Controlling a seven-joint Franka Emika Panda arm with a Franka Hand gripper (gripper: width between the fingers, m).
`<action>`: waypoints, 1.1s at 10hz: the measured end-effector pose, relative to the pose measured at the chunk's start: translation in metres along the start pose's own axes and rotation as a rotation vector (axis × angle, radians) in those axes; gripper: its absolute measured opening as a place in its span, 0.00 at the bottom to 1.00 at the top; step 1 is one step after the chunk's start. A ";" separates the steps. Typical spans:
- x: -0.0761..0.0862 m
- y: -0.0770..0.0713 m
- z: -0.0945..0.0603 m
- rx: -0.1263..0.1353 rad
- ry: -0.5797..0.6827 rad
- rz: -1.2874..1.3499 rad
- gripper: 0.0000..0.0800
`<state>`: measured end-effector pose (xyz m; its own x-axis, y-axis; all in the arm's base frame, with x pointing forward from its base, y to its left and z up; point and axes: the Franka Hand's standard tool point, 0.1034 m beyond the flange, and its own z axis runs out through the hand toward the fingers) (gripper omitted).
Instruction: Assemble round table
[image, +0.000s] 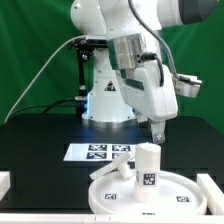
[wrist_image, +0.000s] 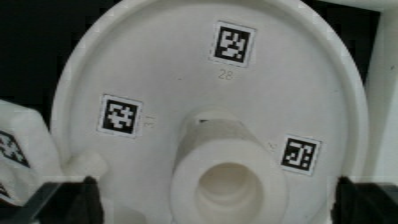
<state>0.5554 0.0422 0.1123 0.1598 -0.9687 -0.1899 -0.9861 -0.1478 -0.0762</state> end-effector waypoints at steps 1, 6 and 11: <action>0.000 0.000 -0.001 0.004 0.003 -0.031 0.81; 0.023 0.018 -0.011 0.086 0.093 -0.378 0.81; 0.032 0.023 -0.008 0.095 0.120 -0.447 0.81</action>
Offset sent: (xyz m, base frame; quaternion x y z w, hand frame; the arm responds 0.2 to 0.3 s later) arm -0.0198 -0.0225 0.0035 0.0432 0.0299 -0.1388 0.9889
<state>0.5372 0.0059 0.1120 0.5559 -0.8313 -0.0042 -0.8124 -0.5421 -0.2148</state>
